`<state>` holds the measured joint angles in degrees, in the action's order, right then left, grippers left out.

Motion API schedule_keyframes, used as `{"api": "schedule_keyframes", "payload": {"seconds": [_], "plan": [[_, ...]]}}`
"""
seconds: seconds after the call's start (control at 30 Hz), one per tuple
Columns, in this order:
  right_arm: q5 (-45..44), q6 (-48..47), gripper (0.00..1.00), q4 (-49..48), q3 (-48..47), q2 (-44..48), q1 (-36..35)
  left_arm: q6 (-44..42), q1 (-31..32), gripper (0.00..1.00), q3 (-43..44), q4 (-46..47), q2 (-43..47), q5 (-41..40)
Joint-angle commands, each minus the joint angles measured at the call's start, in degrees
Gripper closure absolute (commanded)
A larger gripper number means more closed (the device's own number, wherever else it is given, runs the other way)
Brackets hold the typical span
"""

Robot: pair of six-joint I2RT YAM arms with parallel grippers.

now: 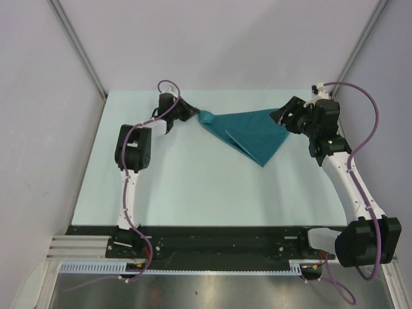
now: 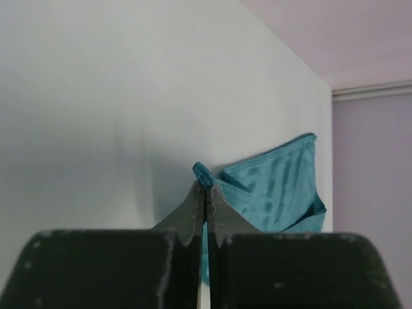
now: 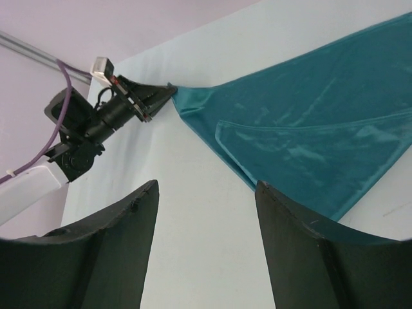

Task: Fold the napkin, place the utensils inside, and roll it up
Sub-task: Fold the napkin

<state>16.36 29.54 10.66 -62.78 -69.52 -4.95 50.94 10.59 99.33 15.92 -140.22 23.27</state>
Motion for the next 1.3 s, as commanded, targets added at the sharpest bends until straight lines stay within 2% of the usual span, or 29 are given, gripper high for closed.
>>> {"api": "schedule_keyframes", "payload": {"seconds": [0.0, 0.2, 0.37, 0.5, 0.83, 1.07, 1.27], "plan": [[-0.28, -1.41, 0.33, 1.03, 0.38, 1.93, 0.38, -0.84, 3.56, 1.0, 1.57, 11.66, 6.71, 5.02], [-0.54, -1.59, 0.33, 1.91, 1.43, 3.25, 0.47, -5.83, 9.27, 1.0, 1.92, 15.72, 10.93, 9.42], [-0.72, -1.59, 0.33, 3.05, 2.4, 4.74, 0.47, -15.4, 15.23, 1.0, -0.45, 14.49, 14.97, 14.78], [-0.71, -1.24, 0.33, 3.58, 3.28, 5.97, 0.47, -21.22, 18.94, 1.0, -2.3, 11.6, 16.3, 16.02], [-2.03, -1.5, 0.33, 5.95, 5.39, 9.04, 0.64, -36.15, 25.09, 1.0, -2.47, -2.11, 15.42, 14.0], [-1.42, -0.8, 0.33, 6.04, 6.97, 9.57, 0.56, -40.3, 27.99, 1.0, -3.7, -6.25, 13.84, 12.33], [-1.07, -0.62, 0.32, 5.87, 7.06, 9.49, 0.64, -40.75, 31.42, 1.0, -4.41, -5.21, 11.99, 9.61]]}}
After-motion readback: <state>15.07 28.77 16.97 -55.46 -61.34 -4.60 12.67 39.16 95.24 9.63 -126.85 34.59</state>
